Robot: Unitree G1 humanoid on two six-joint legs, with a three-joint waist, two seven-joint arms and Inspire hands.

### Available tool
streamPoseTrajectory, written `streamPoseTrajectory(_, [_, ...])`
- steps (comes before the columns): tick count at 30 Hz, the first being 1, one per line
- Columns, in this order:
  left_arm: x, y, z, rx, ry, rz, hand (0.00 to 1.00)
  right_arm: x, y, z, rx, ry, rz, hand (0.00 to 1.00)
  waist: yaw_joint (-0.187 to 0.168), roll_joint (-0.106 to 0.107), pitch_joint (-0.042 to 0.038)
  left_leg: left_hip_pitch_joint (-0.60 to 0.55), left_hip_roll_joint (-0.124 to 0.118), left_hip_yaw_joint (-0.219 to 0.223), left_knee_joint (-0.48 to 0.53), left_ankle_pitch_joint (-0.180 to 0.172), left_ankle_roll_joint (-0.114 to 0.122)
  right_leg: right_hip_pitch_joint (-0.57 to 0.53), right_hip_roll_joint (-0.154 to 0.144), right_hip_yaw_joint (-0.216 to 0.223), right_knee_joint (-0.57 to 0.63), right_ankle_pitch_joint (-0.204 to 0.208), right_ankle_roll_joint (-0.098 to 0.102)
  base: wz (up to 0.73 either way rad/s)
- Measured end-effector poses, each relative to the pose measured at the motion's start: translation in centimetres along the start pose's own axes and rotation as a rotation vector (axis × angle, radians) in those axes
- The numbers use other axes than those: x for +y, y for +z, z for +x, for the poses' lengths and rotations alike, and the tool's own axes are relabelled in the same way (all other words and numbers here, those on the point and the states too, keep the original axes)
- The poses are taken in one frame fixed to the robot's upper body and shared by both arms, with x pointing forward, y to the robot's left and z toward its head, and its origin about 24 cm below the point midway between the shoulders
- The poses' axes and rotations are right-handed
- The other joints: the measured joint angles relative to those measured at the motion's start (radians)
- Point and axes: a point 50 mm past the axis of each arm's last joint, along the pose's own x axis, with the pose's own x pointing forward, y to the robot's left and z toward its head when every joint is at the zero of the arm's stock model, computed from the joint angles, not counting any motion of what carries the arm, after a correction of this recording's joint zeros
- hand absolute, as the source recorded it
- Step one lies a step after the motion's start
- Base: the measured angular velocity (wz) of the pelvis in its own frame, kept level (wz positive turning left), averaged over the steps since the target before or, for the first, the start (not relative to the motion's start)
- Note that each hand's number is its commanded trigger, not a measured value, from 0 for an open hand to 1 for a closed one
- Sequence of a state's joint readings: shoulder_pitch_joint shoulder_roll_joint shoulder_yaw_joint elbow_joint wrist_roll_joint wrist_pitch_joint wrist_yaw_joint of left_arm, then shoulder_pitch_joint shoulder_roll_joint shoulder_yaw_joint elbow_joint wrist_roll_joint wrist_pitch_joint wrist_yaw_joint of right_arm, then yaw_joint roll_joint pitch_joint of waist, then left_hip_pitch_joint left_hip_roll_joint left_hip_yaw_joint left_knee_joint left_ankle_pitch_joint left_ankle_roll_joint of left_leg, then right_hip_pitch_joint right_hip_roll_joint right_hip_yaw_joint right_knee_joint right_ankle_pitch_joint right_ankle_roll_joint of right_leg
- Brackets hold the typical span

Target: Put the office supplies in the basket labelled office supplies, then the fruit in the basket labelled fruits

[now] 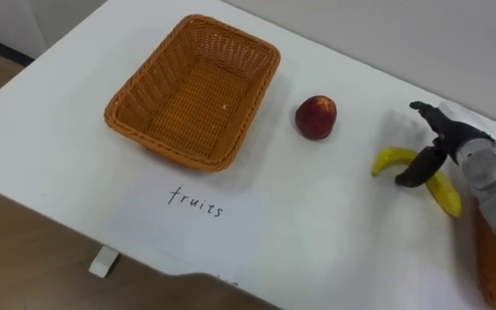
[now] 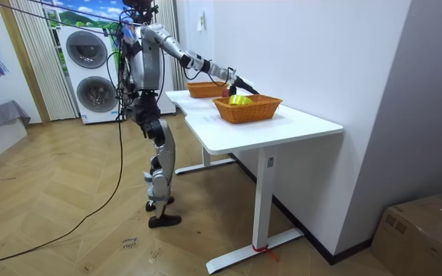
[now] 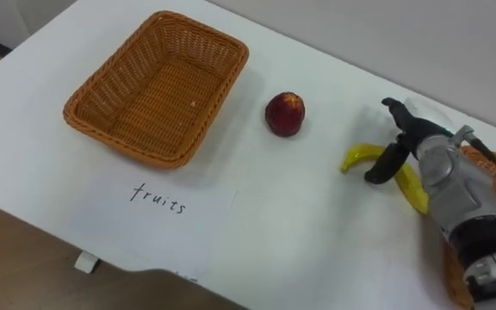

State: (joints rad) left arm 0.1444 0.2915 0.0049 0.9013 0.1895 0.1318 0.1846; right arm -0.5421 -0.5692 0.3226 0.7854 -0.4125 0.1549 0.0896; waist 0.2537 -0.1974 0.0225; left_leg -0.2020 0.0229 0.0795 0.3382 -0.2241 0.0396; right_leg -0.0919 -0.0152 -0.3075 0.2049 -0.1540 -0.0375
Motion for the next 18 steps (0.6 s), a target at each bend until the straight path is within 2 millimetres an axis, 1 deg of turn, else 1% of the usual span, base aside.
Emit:
streamPoseTrajectory(3, [0.1, 0.0, 0.0, 0.001, 0.000, 0.000, 0.00, -0.1, 0.3, 0.0, -0.008, 0.017, -0.046, 0.00, 0.001, -0.002, -0.0019, -0.002, 0.000, -0.001, 0.001, 0.000, 0.000, -0.001, 0.000, -0.001, -0.001, 0.000, 0.000, 0.00])
streamPoseTrajectory(6, [0.2, -0.1, 0.1, 0.005, -0.012, -0.007, 0.00, -0.3, 0.8, 0.0, -0.018, 0.032, -0.103, 0.00, 0.002, -0.003, -0.0026, -0.009, 0.000, -0.002, 0.004, 0.000, 0.000, -0.008, 0.001, -0.001, -0.001, 0.001, 0.000, 0.00])
streamPoseTrajectory(8, [0.3, 0.0, 0.1, 0.004, -0.012, -0.005, 0.00, -0.5, 1.0, 0.1, -0.020, 0.042, -0.112, 0.00, 0.006, -0.003, -0.0026, -0.014, 0.001, -0.002, 0.007, 0.000, 0.000, -0.012, 0.001, -0.001, -0.001, 0.002, -0.001, 0.00])
streamPoseTrajectory(12, [0.5, 0.0, 0.3, 0.010, -0.023, 0.000, 0.00, -0.1, 0.9, 0.1, -0.006, 0.091, -0.119, 0.00, 0.026, -0.002, -0.0020, -0.007, 0.000, -0.003, 0.005, 0.000, 0.000, -0.012, 0.000, -0.003, -0.001, 0.002, -0.001, 0.00])
streamPoseTrajectory(16, [0.4, 0.0, 0.3, 0.013, -0.032, 0.001, 0.00, 0.4, 1.2, 0.0, -0.013, 0.137, -0.150, 0.00, 0.031, -0.002, -0.0018, -0.006, -0.001, -0.006, 0.005, 0.000, 0.001, -0.005, 0.000, -0.006, 0.000, 0.002, 0.000, 0.01])
streamPoseTrajectory(18, [0.5, 0.1, 0.3, 0.012, -0.035, 0.002, 0.00, 0.5, 1.0, 0.1, -0.003, 0.161, -0.156, 0.00, 0.032, -0.003, 0.0002, -0.002, -0.001, -0.010, 0.005, 0.000, 0.001, 0.004, 0.000, -0.010, 0.000, 0.002, 0.000, 0.06])
